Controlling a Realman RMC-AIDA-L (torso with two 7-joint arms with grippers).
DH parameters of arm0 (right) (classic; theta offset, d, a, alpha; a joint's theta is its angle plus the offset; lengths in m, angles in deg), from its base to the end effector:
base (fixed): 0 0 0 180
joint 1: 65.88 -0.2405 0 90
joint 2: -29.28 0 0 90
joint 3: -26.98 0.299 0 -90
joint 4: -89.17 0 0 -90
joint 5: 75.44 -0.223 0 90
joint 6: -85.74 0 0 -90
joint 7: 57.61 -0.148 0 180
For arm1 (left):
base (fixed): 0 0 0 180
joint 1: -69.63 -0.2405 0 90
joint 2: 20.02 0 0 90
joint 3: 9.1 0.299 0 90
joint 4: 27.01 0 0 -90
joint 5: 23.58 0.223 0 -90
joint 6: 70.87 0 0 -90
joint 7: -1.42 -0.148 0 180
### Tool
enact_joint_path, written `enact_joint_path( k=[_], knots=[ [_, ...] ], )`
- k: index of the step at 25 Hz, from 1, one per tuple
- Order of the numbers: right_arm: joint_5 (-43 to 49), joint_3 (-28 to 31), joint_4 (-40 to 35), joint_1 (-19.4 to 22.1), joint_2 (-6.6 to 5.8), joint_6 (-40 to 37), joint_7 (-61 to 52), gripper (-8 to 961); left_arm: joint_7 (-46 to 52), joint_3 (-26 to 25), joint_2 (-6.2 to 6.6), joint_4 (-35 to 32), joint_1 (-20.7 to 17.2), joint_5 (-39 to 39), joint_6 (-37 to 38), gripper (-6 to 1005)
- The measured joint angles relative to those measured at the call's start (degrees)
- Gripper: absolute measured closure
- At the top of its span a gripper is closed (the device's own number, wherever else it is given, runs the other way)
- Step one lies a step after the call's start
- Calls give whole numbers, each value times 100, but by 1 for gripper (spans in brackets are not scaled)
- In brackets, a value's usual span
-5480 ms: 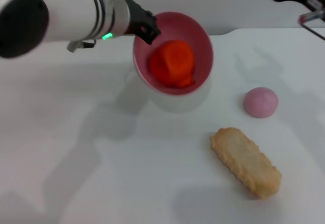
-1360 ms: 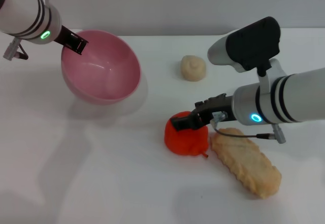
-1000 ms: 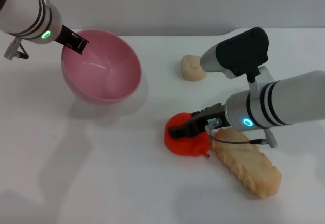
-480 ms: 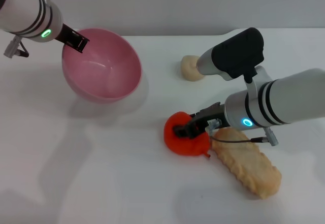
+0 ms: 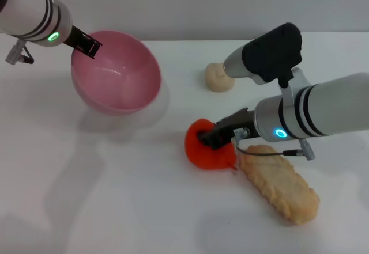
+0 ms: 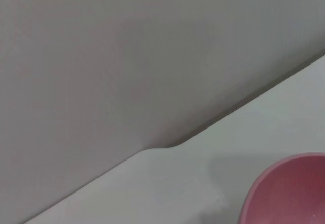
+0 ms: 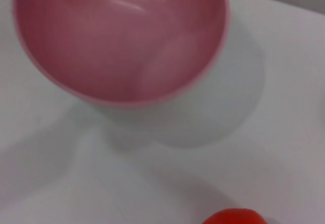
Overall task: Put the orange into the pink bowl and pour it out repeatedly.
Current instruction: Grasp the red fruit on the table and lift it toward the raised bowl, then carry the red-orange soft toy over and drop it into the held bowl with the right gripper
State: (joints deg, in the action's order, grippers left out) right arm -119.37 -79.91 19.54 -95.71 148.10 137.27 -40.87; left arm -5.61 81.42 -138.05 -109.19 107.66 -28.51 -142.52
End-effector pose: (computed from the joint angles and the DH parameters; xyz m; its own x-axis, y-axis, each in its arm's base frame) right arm 0.1904 0.3760 -0.1294 0.7478 -0.6569 -0.0964 -0.6342 -0.6639 -0.3963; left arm -0.1718 0.4491 0.0050 0.7724 0.6351 -0.0022 0.3376 -0.4135 -0.8456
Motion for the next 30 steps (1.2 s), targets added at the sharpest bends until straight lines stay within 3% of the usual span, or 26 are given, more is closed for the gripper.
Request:
enact_joint_path(
  k=[3, 8, 14, 19, 30],
  knots=[
    [2, 55, -541, 198, -11, 115, 1, 698, 0, 10, 1, 31, -12, -1, 50, 957],
    [34, 471, -1966, 657, -18, 728, 4, 754, -6, -21, 6, 127, -53, 0, 124, 957],
    [355, 778, -3240, 870, 14, 1165, -62, 826, -60, 23, -13, 203, -41, -34, 131, 957],
    [461, 782, -3473, 791, 9, 1083, -67, 867, -7, 344, -42, 135, 31, -283, 150, 957],
    [700, 785, -2932, 579, -1, 582, -57, 898, -36, 607, -59, 109, 100, -759, 328, 957]
  ],
)
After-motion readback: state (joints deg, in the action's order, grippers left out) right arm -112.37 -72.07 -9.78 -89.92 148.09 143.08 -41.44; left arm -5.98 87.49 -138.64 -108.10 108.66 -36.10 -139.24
